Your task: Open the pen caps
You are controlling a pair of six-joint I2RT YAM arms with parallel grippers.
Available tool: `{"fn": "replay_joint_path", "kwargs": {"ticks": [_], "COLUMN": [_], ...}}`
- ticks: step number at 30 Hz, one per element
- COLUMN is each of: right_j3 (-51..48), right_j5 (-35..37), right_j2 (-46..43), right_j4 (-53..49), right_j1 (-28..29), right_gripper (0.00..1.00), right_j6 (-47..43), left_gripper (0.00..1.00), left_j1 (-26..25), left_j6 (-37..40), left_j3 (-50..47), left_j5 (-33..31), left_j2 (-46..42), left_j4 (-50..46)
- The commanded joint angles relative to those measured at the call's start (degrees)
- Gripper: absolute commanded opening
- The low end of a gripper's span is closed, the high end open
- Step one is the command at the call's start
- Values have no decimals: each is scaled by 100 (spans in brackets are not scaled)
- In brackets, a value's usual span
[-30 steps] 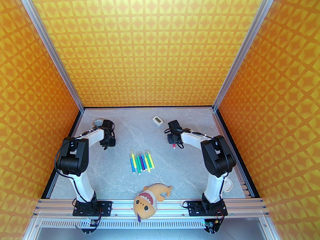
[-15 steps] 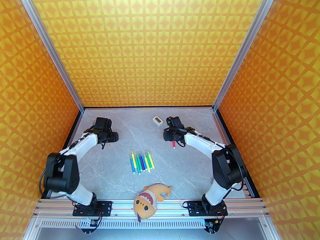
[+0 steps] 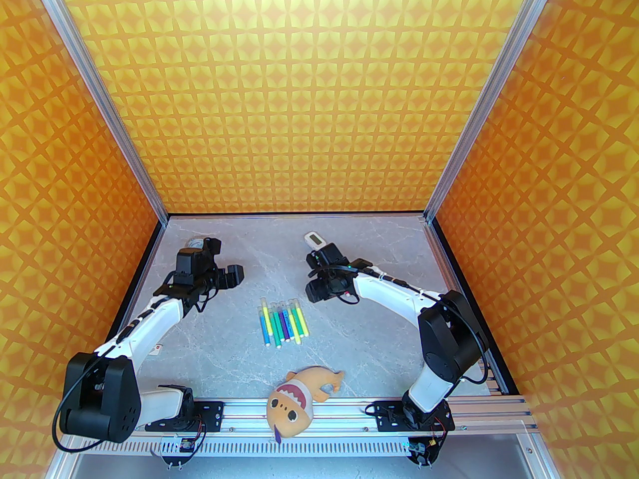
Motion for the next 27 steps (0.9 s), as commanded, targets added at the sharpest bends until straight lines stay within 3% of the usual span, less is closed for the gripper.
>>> {"fn": "replay_joint_path", "kwargs": {"ticks": [1, 13, 27], "right_j3": [114, 614, 900], "right_j5": [-205, -397, -250], "right_j2": [81, 632, 1185], "right_j4": [-472, -1099, -1106], "right_j1": [144, 497, 787], "right_gripper": [52, 50, 45], "right_j6": [103, 198, 468], "left_gripper": [83, 84, 84], "left_j1": [-11, -11, -11], "left_j6": [19, 184, 326], "left_j3": [-248, -632, -782], "left_j5": [222, 324, 324], "left_j2": [-249, -553, -691], "left_j4": [546, 1035, 1143]}}
